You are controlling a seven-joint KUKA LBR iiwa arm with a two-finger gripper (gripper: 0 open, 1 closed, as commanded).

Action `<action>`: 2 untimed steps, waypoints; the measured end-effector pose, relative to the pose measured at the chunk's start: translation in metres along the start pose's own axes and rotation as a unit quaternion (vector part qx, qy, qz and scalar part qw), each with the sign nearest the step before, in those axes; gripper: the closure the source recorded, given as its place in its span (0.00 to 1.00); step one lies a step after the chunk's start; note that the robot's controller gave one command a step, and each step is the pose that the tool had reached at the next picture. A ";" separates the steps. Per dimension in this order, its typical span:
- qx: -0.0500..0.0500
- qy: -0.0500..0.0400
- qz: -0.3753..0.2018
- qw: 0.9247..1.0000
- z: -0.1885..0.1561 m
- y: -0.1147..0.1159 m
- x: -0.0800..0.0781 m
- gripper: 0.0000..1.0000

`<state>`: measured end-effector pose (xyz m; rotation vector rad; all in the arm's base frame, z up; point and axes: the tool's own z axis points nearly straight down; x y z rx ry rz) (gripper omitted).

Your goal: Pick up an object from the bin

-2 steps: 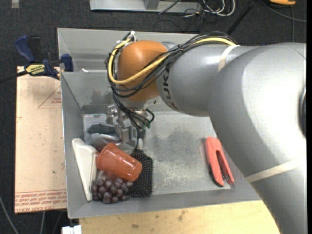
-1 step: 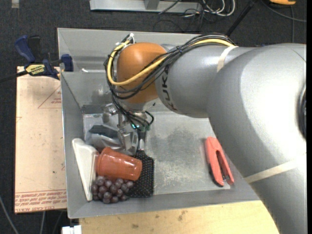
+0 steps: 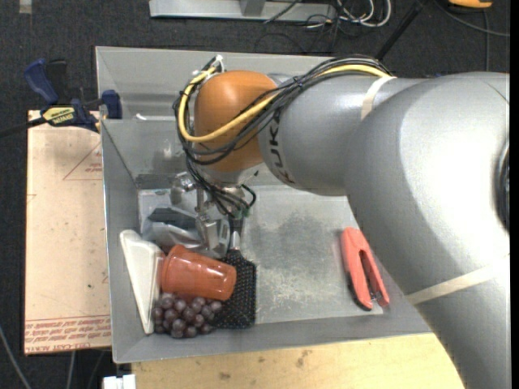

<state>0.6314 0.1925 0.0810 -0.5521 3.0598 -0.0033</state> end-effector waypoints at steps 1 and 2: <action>0.003 -0.015 -0.096 0.995 -0.005 0.015 0.032 1.00; 0.003 -0.015 -0.096 0.995 -0.005 0.015 0.032 1.00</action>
Offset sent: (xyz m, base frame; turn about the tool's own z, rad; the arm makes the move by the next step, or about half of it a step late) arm 0.0000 0.0000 0.0000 0.0000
